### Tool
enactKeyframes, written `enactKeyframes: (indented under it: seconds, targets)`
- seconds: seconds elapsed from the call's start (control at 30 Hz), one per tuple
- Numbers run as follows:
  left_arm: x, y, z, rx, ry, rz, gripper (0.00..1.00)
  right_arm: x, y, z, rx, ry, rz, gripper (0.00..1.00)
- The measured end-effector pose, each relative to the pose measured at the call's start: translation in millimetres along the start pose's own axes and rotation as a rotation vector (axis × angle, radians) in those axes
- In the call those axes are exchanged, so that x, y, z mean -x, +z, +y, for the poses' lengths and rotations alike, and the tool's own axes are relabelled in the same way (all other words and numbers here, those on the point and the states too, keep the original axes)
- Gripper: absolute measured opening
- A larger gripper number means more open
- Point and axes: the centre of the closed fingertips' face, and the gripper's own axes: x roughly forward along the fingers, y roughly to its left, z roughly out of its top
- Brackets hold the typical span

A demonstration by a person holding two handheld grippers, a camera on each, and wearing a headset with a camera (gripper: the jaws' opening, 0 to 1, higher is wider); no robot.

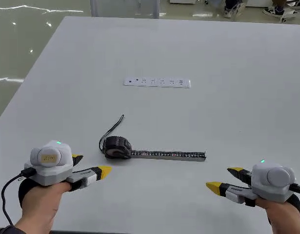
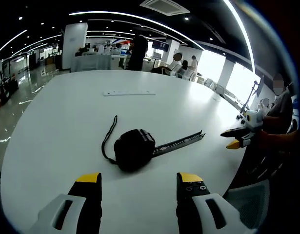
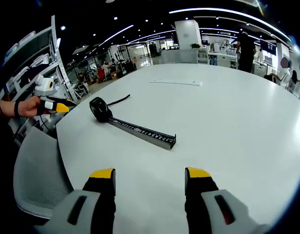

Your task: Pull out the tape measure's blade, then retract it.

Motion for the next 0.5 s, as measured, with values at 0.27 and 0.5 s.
enactKeyframes:
  seconds: [0.27,0.5]
  targets:
    - [-9.0,2.0,0.8,0.044,0.016,-0.002,0.59,-9.1,0.2,-10.4,-0.005,0.006,0.023,0.57]
    - [-26.8,-3.5,-0.2,0.115,0.033,0.003,0.59,-23.0,-1.0,-18.5,-0.009,0.021,0.049,0.56]
